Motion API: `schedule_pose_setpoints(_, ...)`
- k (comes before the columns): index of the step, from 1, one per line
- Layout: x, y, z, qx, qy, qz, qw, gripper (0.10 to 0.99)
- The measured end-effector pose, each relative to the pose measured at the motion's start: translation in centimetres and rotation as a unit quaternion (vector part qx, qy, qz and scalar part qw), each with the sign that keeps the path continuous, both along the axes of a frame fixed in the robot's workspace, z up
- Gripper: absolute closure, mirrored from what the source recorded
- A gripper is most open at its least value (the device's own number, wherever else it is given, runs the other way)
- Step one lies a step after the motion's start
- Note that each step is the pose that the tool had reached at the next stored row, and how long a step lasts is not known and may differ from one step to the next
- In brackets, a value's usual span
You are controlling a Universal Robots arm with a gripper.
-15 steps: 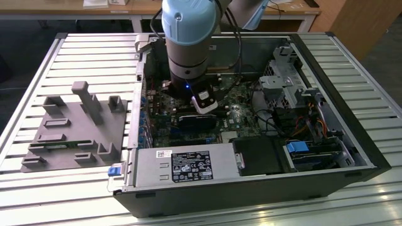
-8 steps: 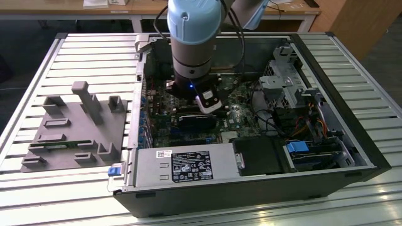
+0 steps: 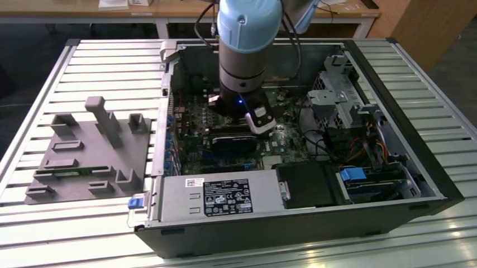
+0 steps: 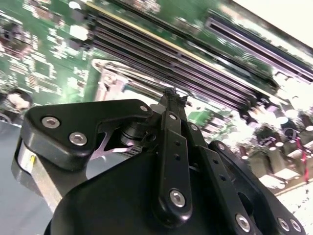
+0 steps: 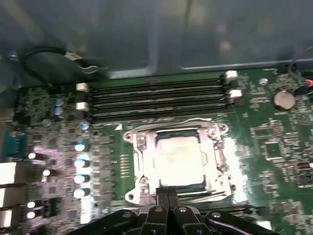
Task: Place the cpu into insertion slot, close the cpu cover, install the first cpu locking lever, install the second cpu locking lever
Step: 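Install the second cpu locking lever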
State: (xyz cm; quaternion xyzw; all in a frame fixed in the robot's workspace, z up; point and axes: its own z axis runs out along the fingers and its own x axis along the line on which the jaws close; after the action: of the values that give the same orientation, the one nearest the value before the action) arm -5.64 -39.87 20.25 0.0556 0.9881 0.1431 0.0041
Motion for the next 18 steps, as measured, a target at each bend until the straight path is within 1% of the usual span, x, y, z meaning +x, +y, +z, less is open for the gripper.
schedule_pose_setpoints(3, 0.67, 0.0, 0.0, -0.0001, 0.0001, -0.001, 1.0, 0.98)
schedule_pose_setpoints(5, 0.81, 0.03, 0.0, -0.0004, 0.0, -0.001, 1.0, 0.98)
schedule_pose_setpoints(8, 0.85, 0.23, 0.0, -0.0028, 0.0, -0.002, 1.0, 0.98)
schedule_pose_setpoints(12, 0.85, 0.78, 0.0, -0.0089, 0.0, -0.003, 1.0, 0.98)
schedule_pose_setpoints(18, 0.85, 1.79, 0.0, -0.0221, 0.0, -0.004, 0.9997, 0.98)
